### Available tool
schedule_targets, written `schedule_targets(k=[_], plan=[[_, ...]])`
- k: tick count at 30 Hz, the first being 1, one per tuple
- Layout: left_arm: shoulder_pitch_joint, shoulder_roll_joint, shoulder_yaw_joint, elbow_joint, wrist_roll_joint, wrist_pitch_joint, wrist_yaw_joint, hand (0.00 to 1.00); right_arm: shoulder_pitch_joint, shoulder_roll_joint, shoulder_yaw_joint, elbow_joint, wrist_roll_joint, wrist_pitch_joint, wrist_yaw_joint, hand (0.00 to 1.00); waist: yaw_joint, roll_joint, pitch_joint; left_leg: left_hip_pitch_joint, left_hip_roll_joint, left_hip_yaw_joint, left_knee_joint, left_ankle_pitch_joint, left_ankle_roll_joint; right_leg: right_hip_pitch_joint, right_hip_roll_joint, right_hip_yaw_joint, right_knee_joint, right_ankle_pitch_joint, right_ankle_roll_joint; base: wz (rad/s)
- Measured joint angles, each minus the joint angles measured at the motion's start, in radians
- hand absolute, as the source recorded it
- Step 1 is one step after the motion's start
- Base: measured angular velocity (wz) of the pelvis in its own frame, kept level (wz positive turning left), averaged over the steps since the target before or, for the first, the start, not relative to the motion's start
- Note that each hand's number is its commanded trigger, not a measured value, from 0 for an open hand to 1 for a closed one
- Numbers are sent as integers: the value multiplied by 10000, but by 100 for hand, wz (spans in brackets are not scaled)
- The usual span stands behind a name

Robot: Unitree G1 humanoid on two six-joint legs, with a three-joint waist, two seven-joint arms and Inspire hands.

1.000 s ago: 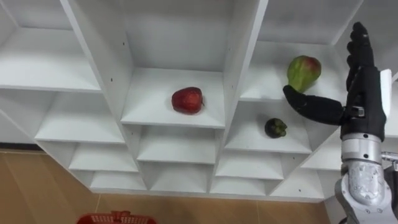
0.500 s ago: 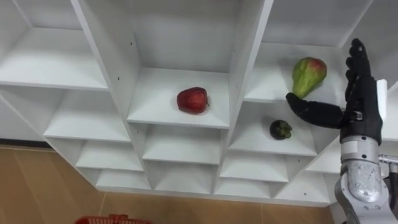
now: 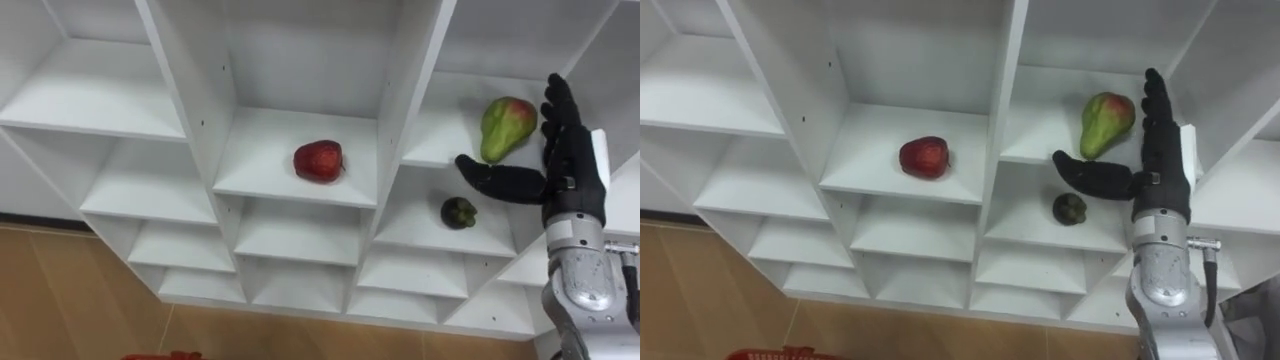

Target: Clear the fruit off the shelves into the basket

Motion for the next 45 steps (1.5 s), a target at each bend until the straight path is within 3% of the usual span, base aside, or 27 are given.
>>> schedule_targets(k=[21,29,40,45], plan=[[-18,42,16,-62,205,182,-98,100,-1208,-171,-172,1789,-25,71,469,0,-11,-22,-11,114,-104,-120,55,59,60,261,-67,-14,-21,-32,53,1],[-7,122,105,-525,209,396,-342,100,-1291,-391,-189,2119,5,108,787,0,20,-161,-44,141,-122,-215,93,60,61,282,-101,-157,-13,-35,57,2],[2,180,102,-586,205,409,-403,100,-1412,-558,-175,2317,-154,272,1192,0,60,-240,-18,165,-123,-258,137,60,62,280,-102,-181,-2,-39,61,0],[-10,335,80,-575,183,434,-337,100,-1816,-652,-158,2978,-170,277,1485,0,60,-388,-50,172,-111,-268,136,59,61,312,-82,-160,20,-37,58,0]])
